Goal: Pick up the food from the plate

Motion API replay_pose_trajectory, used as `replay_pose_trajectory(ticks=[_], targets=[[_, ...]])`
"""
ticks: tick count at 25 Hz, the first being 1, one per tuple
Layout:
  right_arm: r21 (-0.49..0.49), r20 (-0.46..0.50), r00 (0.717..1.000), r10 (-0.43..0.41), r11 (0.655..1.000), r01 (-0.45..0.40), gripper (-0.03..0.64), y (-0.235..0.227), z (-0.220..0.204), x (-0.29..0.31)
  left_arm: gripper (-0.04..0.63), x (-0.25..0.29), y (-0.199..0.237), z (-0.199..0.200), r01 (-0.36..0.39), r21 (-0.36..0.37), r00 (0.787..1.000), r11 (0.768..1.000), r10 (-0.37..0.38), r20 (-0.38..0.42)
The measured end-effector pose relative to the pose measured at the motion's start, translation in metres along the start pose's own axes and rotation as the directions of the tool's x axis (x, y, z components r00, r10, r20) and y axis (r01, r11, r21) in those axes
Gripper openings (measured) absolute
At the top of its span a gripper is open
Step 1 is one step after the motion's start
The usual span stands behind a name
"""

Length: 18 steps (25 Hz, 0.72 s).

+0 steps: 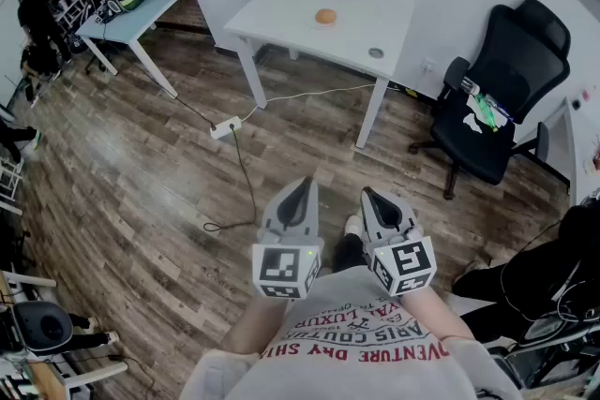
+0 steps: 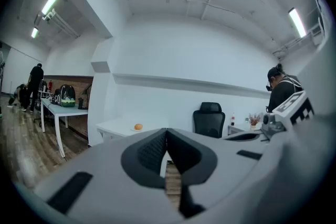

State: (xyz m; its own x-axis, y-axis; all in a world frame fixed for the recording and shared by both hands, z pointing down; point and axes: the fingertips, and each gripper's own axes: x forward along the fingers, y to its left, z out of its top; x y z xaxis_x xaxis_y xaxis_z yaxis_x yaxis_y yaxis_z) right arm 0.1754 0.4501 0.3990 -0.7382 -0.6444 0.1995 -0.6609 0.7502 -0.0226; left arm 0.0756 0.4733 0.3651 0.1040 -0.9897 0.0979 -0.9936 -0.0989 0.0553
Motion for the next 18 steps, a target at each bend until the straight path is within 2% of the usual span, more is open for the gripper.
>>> replay_pose_trajectory(ticks=[10,18], targets=[[0.000,-0.033,0.999,-0.008,1.000,0.008,0.011,0.003,-0.007,0.007,0.008,0.000,0.010,-0.006,-0.007,0.000,1.000,1.000,0.007,-0.018],[0.015,-0.068,0.997,-0.025,1.000,0.026,0.011,-0.008,-0.013,0.017,0.008,0.011,0.020,-0.011,-0.022,-0.030,0.999,0.999,0.021,-0.033]])
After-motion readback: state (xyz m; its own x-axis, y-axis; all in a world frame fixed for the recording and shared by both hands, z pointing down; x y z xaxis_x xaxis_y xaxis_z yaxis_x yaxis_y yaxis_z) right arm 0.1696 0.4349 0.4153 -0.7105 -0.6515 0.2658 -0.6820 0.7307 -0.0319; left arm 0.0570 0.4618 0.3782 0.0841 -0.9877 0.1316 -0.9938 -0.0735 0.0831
